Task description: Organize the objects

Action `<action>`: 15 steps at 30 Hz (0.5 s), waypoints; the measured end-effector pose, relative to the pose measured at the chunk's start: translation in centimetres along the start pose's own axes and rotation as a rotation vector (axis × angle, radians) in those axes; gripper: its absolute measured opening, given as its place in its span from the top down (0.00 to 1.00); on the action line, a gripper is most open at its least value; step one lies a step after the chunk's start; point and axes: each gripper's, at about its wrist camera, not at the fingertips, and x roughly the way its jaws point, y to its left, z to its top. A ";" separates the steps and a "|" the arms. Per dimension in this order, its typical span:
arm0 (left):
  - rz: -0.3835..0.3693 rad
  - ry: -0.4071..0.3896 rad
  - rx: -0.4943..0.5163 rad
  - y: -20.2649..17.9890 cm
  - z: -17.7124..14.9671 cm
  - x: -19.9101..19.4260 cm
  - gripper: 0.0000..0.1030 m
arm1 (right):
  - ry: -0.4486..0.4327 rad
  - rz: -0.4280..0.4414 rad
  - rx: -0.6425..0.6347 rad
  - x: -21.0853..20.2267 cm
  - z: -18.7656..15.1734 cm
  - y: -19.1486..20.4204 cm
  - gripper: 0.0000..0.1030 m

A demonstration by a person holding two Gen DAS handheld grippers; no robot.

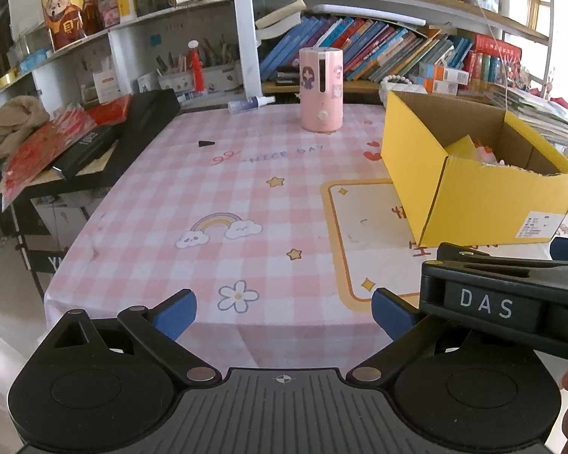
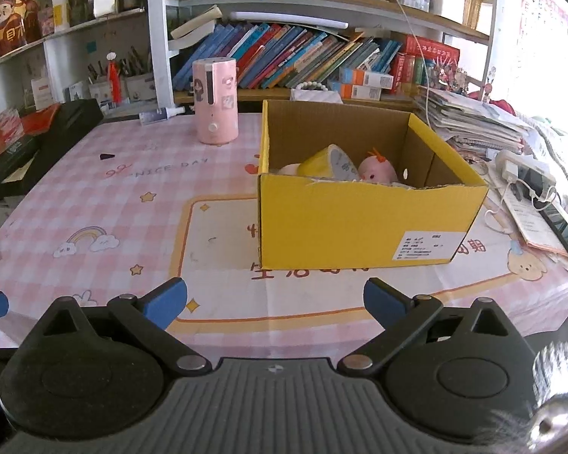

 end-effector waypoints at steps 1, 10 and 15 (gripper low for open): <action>0.002 0.001 0.001 0.0 0.0 0.0 0.03 | 0.000 0.000 -0.002 0.0 0.0 0.1 0.01; -0.009 0.018 -0.016 0.4 -0.2 -0.2 0.03 | -0.004 0.011 -0.003 -0.1 -0.1 0.3 0.00; -0.012 0.021 -0.024 0.5 -0.2 -0.2 0.03 | -0.009 0.014 -0.004 -0.2 -0.1 0.4 0.00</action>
